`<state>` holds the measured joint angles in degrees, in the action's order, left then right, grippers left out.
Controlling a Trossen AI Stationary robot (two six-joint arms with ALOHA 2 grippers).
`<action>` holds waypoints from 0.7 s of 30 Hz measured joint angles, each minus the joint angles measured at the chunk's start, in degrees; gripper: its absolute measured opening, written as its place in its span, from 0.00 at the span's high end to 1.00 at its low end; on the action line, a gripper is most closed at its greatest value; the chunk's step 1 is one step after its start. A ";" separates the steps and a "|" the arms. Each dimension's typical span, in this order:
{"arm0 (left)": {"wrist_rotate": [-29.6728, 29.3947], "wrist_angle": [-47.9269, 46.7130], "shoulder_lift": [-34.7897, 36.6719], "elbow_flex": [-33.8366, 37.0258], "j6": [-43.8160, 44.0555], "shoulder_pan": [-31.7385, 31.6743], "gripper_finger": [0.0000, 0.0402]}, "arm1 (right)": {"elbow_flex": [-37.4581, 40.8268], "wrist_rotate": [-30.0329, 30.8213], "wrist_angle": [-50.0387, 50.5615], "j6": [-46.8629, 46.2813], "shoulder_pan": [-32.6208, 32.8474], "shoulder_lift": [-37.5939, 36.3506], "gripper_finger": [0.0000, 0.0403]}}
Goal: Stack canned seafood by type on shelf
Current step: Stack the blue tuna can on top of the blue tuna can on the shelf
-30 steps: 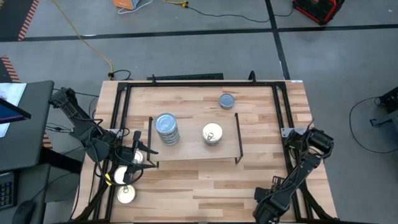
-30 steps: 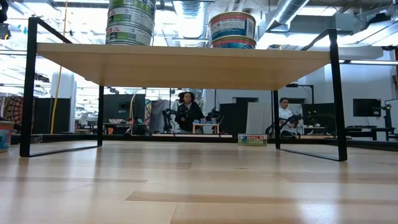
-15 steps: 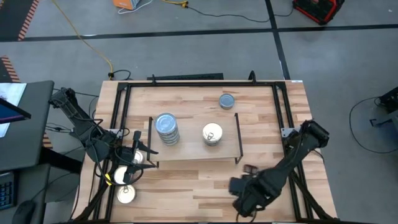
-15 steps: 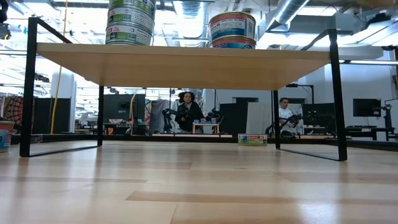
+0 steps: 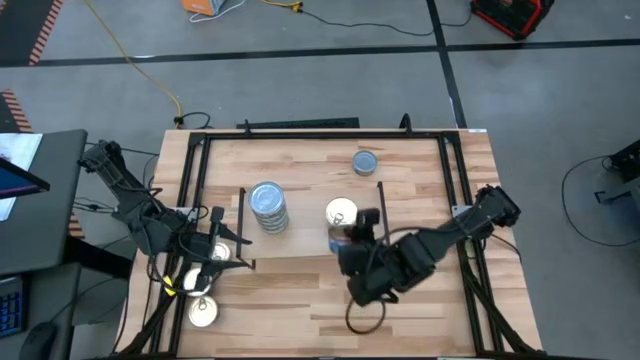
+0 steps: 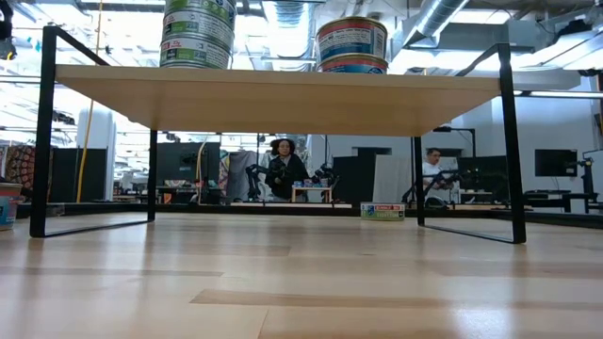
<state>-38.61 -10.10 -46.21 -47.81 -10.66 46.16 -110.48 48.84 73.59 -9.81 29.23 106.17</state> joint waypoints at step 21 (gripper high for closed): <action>0.26 -0.21 2.13 0.20 1.94 3.73 0.48 | 0.00 3.48 0.86 4.33 -11.30 0.00 0.44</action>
<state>-38.35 -10.31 -44.07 -47.62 -8.72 49.89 -110.48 52.33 74.46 -5.49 17.94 106.17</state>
